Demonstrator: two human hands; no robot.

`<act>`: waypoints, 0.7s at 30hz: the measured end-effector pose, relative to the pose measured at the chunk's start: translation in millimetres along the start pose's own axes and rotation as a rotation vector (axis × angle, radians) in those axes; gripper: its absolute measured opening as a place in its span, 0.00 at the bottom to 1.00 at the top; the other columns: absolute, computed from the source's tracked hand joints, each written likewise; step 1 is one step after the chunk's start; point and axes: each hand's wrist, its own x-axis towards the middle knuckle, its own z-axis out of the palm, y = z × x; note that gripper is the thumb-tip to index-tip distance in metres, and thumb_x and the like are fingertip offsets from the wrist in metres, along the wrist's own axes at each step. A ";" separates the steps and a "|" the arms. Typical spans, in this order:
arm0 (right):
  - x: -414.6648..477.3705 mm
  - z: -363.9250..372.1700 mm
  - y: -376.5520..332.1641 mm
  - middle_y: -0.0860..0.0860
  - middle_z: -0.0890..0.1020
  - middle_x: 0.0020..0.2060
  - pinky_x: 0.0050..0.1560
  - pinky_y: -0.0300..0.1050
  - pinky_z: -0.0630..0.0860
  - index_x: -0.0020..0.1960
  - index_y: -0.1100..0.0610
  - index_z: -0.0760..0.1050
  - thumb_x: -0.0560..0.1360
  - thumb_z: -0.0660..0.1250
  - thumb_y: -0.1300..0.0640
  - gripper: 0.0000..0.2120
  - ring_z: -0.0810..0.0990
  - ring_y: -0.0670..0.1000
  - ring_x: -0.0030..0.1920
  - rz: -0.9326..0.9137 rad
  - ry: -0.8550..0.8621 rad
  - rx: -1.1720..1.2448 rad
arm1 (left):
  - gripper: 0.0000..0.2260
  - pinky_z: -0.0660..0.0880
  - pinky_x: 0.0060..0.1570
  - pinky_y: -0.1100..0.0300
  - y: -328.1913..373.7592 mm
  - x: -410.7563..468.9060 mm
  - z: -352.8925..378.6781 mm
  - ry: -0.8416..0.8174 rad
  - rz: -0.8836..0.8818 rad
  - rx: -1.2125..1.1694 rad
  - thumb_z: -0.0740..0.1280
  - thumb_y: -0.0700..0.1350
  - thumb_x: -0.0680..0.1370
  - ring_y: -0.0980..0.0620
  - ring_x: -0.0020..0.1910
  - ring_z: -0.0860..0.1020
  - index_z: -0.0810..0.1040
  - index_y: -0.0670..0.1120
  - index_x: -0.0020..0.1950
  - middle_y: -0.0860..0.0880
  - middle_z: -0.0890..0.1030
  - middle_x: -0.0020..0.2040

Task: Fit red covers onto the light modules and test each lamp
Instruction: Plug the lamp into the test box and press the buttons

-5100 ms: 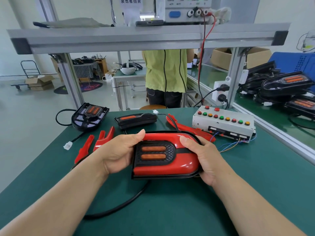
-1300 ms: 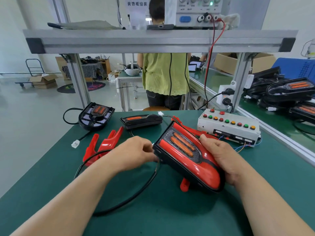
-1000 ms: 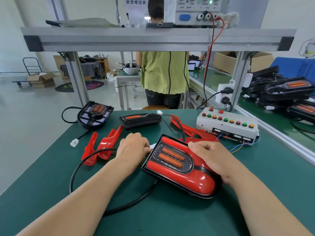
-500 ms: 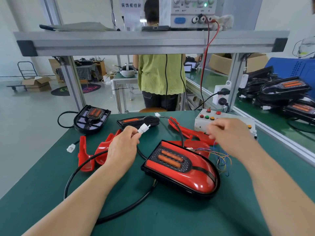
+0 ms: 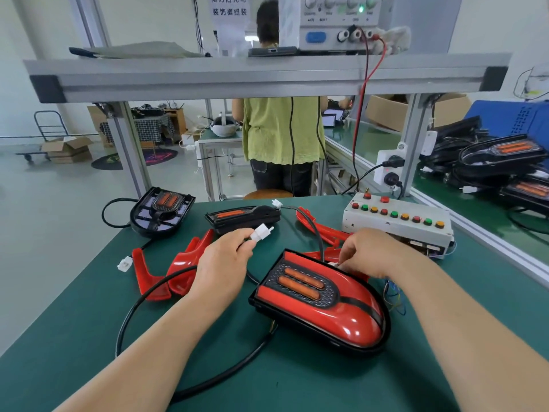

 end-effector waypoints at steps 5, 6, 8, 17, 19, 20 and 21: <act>0.0 11.7 3.2 0.48 0.84 0.45 0.52 0.48 0.79 0.40 0.46 0.79 0.77 0.71 0.54 0.07 0.82 0.50 0.47 -0.007 0.165 0.024 | 0.08 0.66 0.28 0.71 5.2 1.7 -2.5 -0.062 0.012 -0.091 0.63 0.52 0.82 0.63 0.28 0.72 0.78 0.64 0.47 0.57 0.79 0.38; -0.8 14.1 4.9 0.47 0.83 0.45 0.51 0.48 0.77 0.40 0.46 0.77 0.78 0.70 0.54 0.08 0.80 0.50 0.47 -0.034 0.235 0.066 | 0.09 0.65 0.26 0.71 5.7 2.7 -3.1 -0.070 0.009 -0.107 0.63 0.52 0.82 0.62 0.26 0.70 0.78 0.63 0.44 0.59 0.78 0.35; -3.6 17.2 4.3 0.47 0.82 0.43 0.46 0.44 0.74 0.42 0.48 0.76 0.78 0.68 0.55 0.07 0.79 0.47 0.44 -0.091 0.328 0.243 | 0.10 0.64 0.25 0.70 6.9 5.3 -2.8 -0.076 0.020 -0.140 0.64 0.50 0.82 0.60 0.23 0.67 0.80 0.60 0.42 0.58 0.78 0.33; -14.6 26.7 -11.7 0.39 0.83 0.43 0.48 0.26 0.71 0.58 0.47 0.81 0.76 0.71 0.56 0.12 0.79 0.33 0.44 -0.318 0.336 0.558 | 0.06 0.72 0.49 0.71 15.2 5.1 -2.0 -0.053 0.102 -0.203 0.72 0.46 0.77 0.65 0.48 0.80 0.83 0.58 0.50 0.63 0.83 0.46; -15.2 25.8 -10.5 0.38 0.83 0.42 0.45 0.22 0.69 0.57 0.49 0.83 0.76 0.72 0.57 0.10 0.78 0.30 0.43 -0.327 0.350 0.559 | 0.09 0.71 0.50 0.70 17.6 4.9 -2.4 -0.065 0.120 -0.174 0.72 0.45 0.77 0.63 0.48 0.79 0.82 0.58 0.53 0.61 0.82 0.48; -15.0 25.5 -9.3 0.38 0.83 0.42 0.45 0.21 0.69 0.57 0.48 0.83 0.76 0.72 0.57 0.10 0.78 0.30 0.44 -0.328 0.351 0.565 | 0.09 0.70 0.48 0.72 19.5 4.7 -2.5 -0.069 0.139 -0.164 0.71 0.44 0.77 0.63 0.47 0.78 0.82 0.59 0.53 0.60 0.81 0.47; -15.1 25.0 -8.5 0.38 0.83 0.42 0.45 0.21 0.69 0.56 0.48 0.83 0.76 0.72 0.57 0.11 0.78 0.30 0.45 -0.329 0.352 0.573 | 0.09 0.69 0.45 0.73 21.7 4.4 -2.3 -0.073 0.164 -0.149 0.70 0.44 0.78 0.63 0.44 0.77 0.81 0.60 0.52 0.59 0.80 0.45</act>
